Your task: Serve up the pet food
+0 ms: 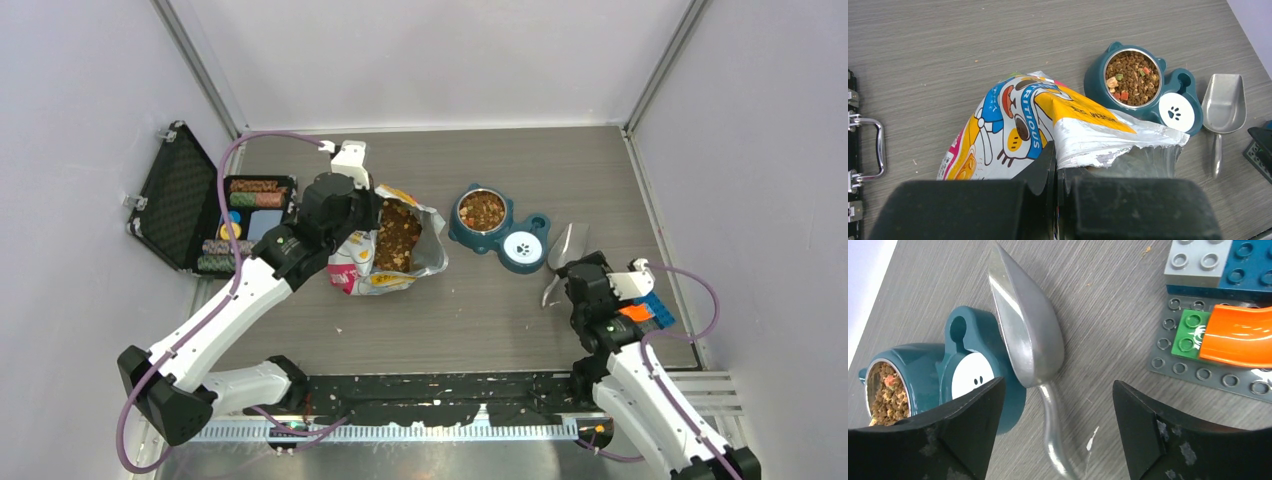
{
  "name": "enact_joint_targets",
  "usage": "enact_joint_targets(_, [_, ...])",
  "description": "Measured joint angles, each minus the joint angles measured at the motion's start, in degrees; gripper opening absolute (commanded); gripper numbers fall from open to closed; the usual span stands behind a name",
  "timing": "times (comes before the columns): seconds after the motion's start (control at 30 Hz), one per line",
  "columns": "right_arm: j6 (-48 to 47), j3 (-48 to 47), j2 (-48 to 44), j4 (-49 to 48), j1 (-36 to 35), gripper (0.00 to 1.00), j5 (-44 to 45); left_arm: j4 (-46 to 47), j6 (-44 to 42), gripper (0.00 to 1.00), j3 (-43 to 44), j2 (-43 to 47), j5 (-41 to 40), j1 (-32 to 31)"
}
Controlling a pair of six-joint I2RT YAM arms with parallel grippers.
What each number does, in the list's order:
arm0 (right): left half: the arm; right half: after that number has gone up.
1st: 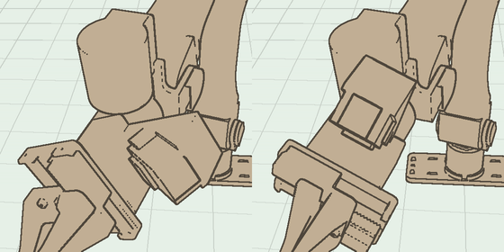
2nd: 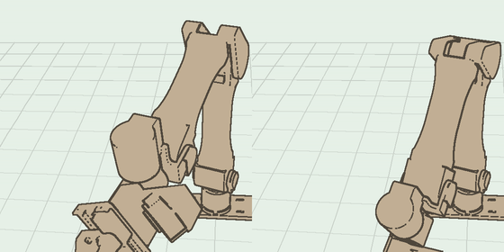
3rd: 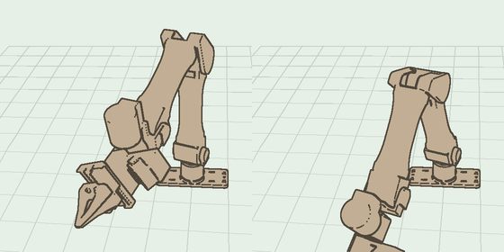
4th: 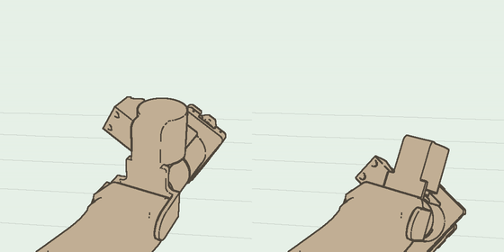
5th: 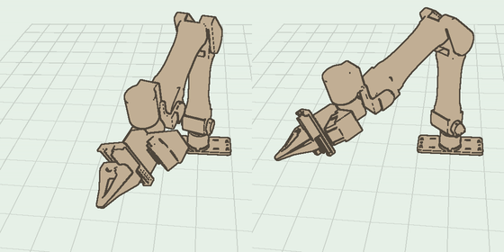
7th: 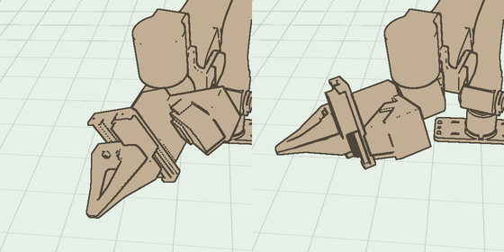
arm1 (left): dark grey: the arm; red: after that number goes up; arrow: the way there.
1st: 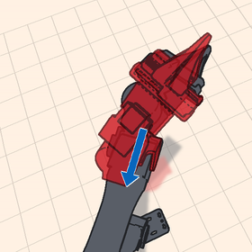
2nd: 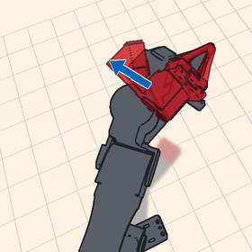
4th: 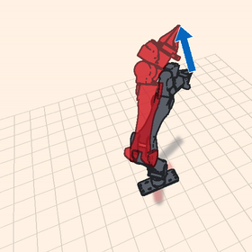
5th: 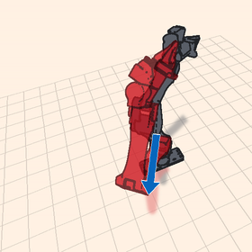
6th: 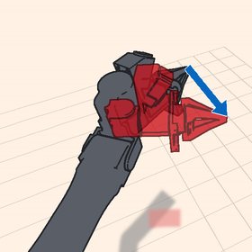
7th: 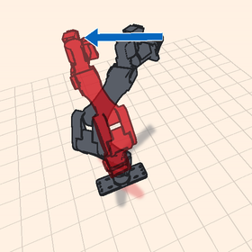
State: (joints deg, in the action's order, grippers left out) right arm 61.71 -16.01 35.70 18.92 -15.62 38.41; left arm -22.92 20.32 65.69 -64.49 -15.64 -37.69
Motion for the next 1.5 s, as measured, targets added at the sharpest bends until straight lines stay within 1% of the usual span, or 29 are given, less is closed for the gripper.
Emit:
enact_joint_targets(0.07, [-0.3, -0.2, -2.9, 3.0, 0.0, 0.94, -0.5, 0.0, 0.0, 0.00, 0.0, 0.0, 0.0, 0.0])
enact_joint_targets(0.17, [-2.4, -1.4, -5.6, 6.1, 0.0, 0.95, -1.3, 0.0, 0.0, 0.00, 0.0, 0.0, 0.0, 0.0])
enact_joint_targets(0.23, [-7.2, -3.1, -6.3, 6.4, 0.0, 0.95, -3.1, 0.0, 0.0, 0.00, 0.0, 0.0, 0.0, 0.0])
enact_joint_targets(0.3, [-13.8, -5.0, -5.9, 4.4, 0.1, 0.95, -7.1, 0.0, 0.0, 0.00, 0.0, 0.0, 0.0, 0.0])
enact_joint_targets(0.43, [-25.9, -7.6, -2.1, -4.4, 0.1, 0.92, -21.4, 0.0, 0.0, 0.00, 0.0, 0.0, 0.2, 0.0])
enact_joint_targets(0.5, [-31.0, -8.1, 1.0, -11.3, -0.2, 0.89, -31.6, 0.0, 0.0, 0.00, 0.0, 0.0, 0.2, 0.0])
enact_joint_targets(0.53, [-33.2, -8.6, 2.9, -14.8, -0.9, 0.88, -36.9, 0.0, 0.0, 0.00, 0.0, 0.0, 0.2, 0.0])
enact_joint_targets(0.6, [-35.8, -10.8, 6.6, -18.2, -3.3, 0.87, -43.5, 0.0, 0.0, 0.00, 0.0, 0.0, 0.2, 0.0])
enact_joint_targets(0.63, [-36.6, -12.0, 8.0, -18.8, -4.9, 0.87, -45.1, 0.0, 0.0, 0.00, 0.0, 0.1, 0.3, 0.0])
enact_joint_targets(0.67, [-37.5, -13.9, 9.4, -18.6, -7.2, 0.87, -45.5, 0.0, 0.0, 0.00, 0.0, 0.1, 0.4, 0.0])
enact_joint_targets(0.77, [-40.2, -21.8, 13.8, -18.0, -22.3, 0.85, -40.8, 0.0, 0.0, 0.00, 0.0, 0.1, 0.7, 0.0])
enact_joint_targets(0.83, [-39.8, -25.9, 15.5, -18.8, -30.4, 0.85, -36.6, -0.1, 0.0, 0.00, 0.0, 0.1, 1.0, 0.0])
enact_joint_targets(0.9, [-37.9, -28.2, 16.7, -19.6, -33.9, 0.84, -31.6, 0.0, 0.0, 0.00, 0.0, 0.1, 1.3, 0.0])
enact_joint_targets(0.97, [-36.2, -29.3, 18.3, -20.1, -34.8, 0.84, -27.1, -0.1, 0.0, 0.00, 0.0, 0.1, 1.7, 0.0])
enact_joint_targets(1.03, [-34.7, -30.3, 21.1, -20.0, -35.4, 0.82, -23.1, -0.1, 0.0, 0.00, 0.0, 0.1, 1.9, 0.0])
enact_joint_targets(1.1, [-33.6, -31.6, 24.9, -19.2, -35.8, 0.77, -20.3, -0.1, 0.0, 0.00, 0.0, 0.1, 2.1, 0.0])
enact_joint_targets(1.17, [-32.4, -32.3, 28.2, -18.4, -36.3, 0.69, -19.2, -0.1, 0.0, 0.00, 0.0, 0.1, 2.2, 0.0])
enact_joint_targets(1.2, [-31.7, -32.4, 29.5, -18.2, -36.7, 0.59, -19.0, -0.1, 0.0, 0.00, 0.0, 0.1, 2.3, 0.0])
enact_joint_targets(1.23, [-31.2, -32.4, 30.6, -17.7, -37.0, 0.42, -18.8, -0.1, 0.0, 0.00, 0.0, 0.1, 2.3, 0.0])
enact_joint_targets(1.3, [-30.4, -32.4, 32.4, -16.8, -37.7, 0.10, -18.5, -0.1, 0.0, 0.00, 0.0, 0.1, 2.4, 0.0])
enact_joint_targets(1.37, [-29.3, -32.4, 33.4, -16.1, -38.5, 0.06, -18.1, -0.1, 0.1, 0.00, 0.0, 0.1, 2.7, 0.0])
enact_joint_targets(1.5, [-28.4, -32.3, 32.8, -15.9, -39.1, 0.05, -18.5, -0.4, 0.1, 0.00, 0.2, 0.1, 3.8, 0.0])
